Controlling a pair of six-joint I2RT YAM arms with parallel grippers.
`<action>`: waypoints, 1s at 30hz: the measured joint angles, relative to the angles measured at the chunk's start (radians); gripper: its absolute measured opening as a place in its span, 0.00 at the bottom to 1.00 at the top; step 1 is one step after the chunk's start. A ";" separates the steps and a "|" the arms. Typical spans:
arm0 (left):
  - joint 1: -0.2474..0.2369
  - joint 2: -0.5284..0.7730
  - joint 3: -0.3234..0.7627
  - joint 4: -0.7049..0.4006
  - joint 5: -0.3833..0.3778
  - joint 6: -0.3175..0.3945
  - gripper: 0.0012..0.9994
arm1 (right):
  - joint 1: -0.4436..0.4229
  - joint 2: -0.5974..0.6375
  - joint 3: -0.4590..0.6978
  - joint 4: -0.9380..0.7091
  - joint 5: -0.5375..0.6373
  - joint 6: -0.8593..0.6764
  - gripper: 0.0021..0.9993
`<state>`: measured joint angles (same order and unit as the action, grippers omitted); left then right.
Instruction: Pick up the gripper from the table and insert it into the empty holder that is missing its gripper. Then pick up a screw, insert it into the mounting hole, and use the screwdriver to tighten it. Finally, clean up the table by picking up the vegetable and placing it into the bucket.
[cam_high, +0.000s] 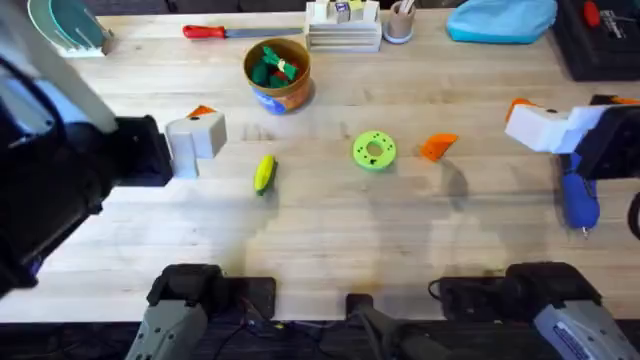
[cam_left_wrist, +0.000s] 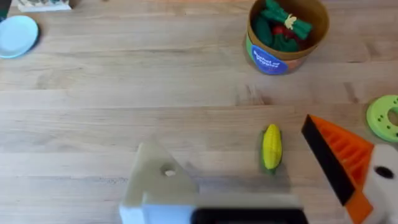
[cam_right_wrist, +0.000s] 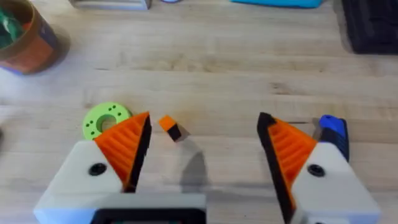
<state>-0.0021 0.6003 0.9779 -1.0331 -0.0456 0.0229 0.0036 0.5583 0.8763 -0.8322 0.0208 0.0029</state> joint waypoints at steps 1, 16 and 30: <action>0.000 0.022 0.007 -0.008 0.000 0.001 0.99 | 0.000 0.009 0.003 -0.003 0.000 0.000 0.99; -0.006 0.279 -0.078 -0.028 0.174 -0.007 1.00 | 0.000 0.017 0.004 -0.018 0.000 0.000 0.99; -0.202 0.322 -0.257 0.115 0.188 -0.125 0.01 | 0.000 0.017 0.004 -0.018 0.000 0.000 0.99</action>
<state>-0.2042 0.9218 0.7204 -0.9178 0.1426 -0.1021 0.0036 0.5755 0.8806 -0.8505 0.0208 0.0029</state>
